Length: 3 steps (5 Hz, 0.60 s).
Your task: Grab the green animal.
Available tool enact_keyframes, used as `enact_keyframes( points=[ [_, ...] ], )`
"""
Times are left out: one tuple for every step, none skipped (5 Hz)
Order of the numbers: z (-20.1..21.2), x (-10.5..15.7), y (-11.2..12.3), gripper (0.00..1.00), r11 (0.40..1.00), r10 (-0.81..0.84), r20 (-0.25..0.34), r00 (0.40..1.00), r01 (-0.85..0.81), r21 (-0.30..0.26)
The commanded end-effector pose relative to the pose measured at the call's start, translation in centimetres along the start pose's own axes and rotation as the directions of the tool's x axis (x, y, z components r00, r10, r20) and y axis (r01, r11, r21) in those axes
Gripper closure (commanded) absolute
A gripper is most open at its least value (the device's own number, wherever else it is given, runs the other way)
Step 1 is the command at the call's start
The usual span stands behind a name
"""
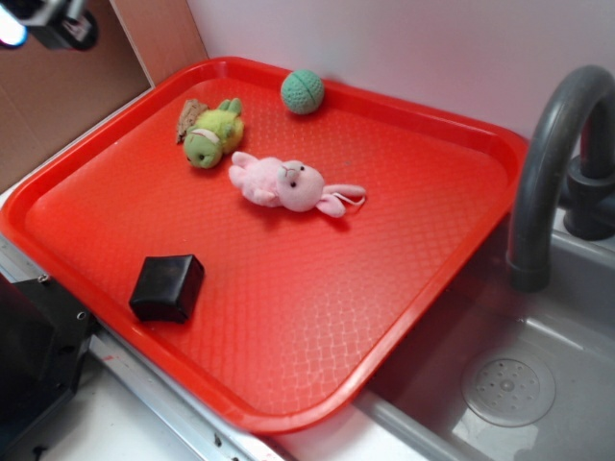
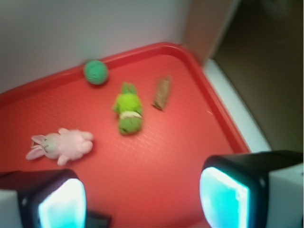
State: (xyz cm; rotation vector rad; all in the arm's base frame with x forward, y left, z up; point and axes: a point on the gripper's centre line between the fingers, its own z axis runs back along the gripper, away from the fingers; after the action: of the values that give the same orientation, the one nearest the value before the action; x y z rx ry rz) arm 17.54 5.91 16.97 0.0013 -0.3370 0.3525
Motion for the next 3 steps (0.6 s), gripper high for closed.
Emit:
enact_keyframes(
  points=[
    [-3.8, 4.0, 0.4, 0.0, 0.996, -0.087, 0.05, 0.995, 0.088, -0.026],
    [-7.4, 4.8, -0.4, 0.0, 0.992, -0.121, 0.006, 0.993, 0.121, -0.022],
    [-10.2, 5.0, -1.1, 0.0, 0.989, -0.14, -0.052, 0.989, 0.137, -0.053]
  ],
)
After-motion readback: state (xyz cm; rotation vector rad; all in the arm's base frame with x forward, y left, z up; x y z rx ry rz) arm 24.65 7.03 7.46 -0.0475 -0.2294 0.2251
